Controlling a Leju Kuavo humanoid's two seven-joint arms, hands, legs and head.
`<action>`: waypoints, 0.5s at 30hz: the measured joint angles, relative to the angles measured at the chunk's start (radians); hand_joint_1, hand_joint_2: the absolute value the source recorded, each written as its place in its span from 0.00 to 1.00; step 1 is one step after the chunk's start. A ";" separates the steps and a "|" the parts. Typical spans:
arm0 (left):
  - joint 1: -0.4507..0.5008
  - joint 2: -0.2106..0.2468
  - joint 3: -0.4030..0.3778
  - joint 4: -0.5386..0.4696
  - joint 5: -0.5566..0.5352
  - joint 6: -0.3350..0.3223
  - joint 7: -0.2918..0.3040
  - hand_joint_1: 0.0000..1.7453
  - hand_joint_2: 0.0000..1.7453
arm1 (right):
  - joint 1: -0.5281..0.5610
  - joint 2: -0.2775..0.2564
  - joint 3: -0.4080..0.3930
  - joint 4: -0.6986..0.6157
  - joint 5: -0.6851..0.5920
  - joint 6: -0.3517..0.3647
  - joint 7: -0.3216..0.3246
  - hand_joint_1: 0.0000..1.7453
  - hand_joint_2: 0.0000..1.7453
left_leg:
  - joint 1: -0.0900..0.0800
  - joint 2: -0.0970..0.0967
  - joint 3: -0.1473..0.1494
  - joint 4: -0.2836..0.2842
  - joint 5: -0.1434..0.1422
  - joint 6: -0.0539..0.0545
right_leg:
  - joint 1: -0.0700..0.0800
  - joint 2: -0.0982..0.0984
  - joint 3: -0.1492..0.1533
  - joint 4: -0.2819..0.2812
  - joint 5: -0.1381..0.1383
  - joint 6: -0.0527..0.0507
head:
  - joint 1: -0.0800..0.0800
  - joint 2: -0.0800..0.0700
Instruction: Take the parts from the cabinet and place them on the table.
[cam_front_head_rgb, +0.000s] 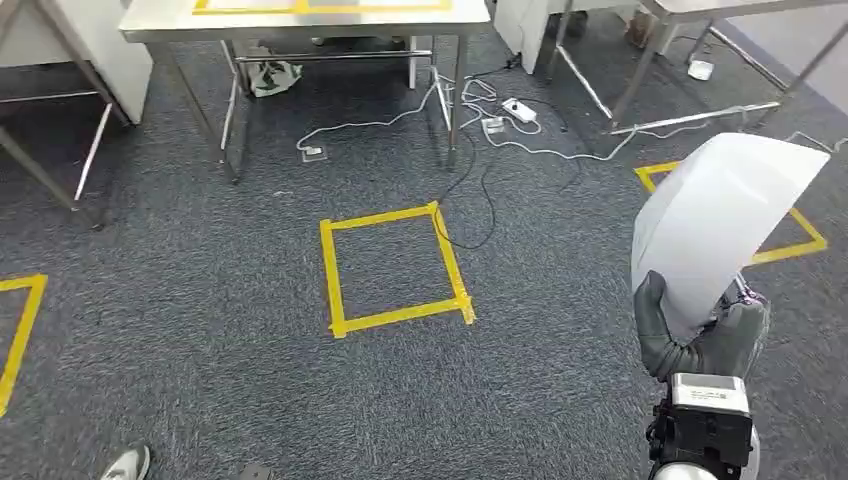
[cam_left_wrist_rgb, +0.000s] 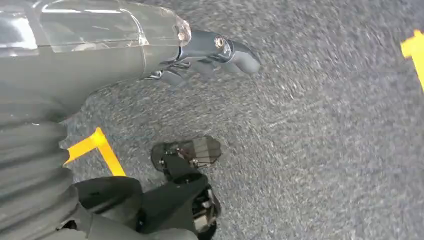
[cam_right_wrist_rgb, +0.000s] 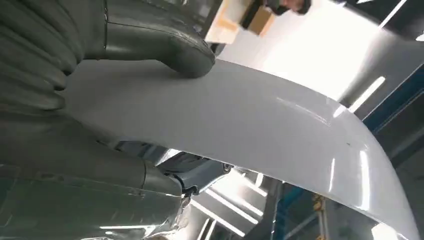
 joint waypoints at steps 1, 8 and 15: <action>0.000 0.000 0.000 0.000 0.000 0.000 0.000 0.00 1.00 | -0.007 0.000 0.002 0.002 0.001 0.000 0.002 1.00 1.00 | 0.000 -0.015 0.002 0.000 0.001 -0.002 | 0.000 0.007 0.041 -0.094 0.052 -0.006 | 0.002 0.000; 0.010 0.000 0.009 0.001 0.006 0.000 0.008 0.00 1.00 | -0.041 -0.001 0.017 0.014 0.018 0.000 0.041 1.00 1.00 | 0.000 -0.055 -0.015 -0.001 0.007 -0.032 | -0.004 0.044 0.135 -0.325 0.146 -0.033 | 0.015 0.000; 0.010 -0.002 0.009 0.000 0.007 0.000 0.008 0.00 1.00 | -0.043 0.000 0.021 0.018 0.021 0.000 0.051 1.00 1.00 | 0.002 0.052 -0.148 0.283 -0.155 -0.054 | -0.002 0.008 0.131 -0.332 0.152 -0.041 | -0.016 0.000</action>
